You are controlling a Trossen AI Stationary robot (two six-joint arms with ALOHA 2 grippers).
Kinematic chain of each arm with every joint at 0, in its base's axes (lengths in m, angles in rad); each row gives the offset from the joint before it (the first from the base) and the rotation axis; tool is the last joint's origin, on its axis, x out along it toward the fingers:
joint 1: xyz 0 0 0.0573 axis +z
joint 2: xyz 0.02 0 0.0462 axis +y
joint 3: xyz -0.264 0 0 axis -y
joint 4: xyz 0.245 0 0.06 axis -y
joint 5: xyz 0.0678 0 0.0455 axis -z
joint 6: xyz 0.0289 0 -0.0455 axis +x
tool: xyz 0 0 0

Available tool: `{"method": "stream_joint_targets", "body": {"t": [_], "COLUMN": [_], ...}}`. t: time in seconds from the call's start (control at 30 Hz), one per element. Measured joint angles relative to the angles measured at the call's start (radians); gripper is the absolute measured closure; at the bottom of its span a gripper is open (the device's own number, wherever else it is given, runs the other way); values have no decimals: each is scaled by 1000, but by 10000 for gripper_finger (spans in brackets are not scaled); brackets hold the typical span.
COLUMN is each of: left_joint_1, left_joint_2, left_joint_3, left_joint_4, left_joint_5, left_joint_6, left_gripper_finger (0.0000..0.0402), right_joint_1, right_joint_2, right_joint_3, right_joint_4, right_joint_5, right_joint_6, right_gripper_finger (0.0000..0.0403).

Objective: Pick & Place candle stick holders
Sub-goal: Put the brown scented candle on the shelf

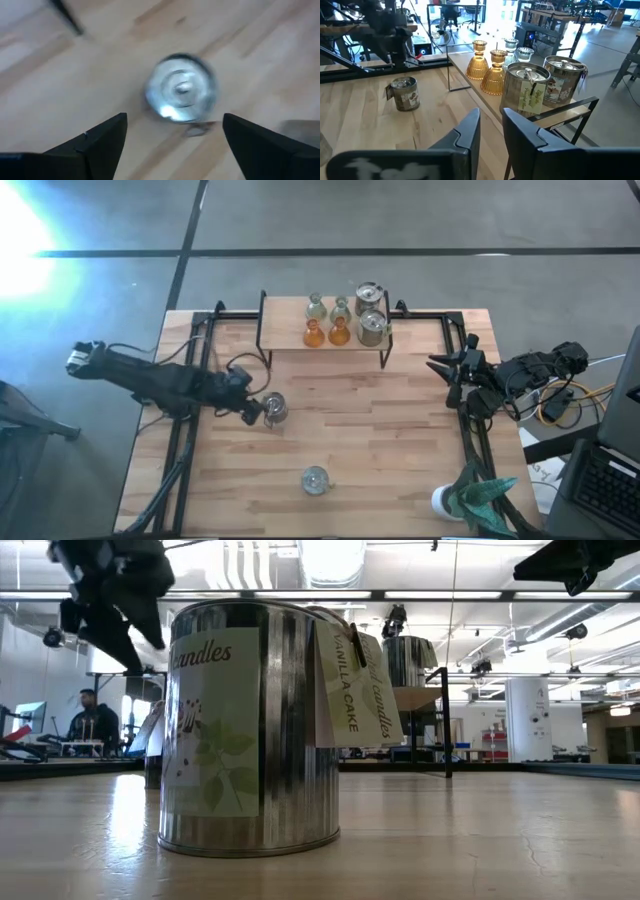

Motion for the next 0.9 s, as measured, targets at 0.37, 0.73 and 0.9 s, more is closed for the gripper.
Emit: {"method": "stream_joint_targets", "body": {"t": [0.37,0.73,0.9], "left_joint_1": [-9,-10,-10], "left_joint_2": [-280,-265,-236], "left_joint_3": [-441,-784,-812], "left_joint_4": [389,1009,1086], "left_joint_5": [115,64,-66], "left_joint_6": [-119,135,371], "left_gripper_finger": [14,9,9], "right_joint_1": [0,0,0], "right_joint_2": [0,0,0], "right_joint_3": [0,0,0], "right_joint_4": [0,0,0], "right_joint_5": [0,0,0], "right_joint_6": [0,0,0], "right_gripper_finger": [338,319,312]}}
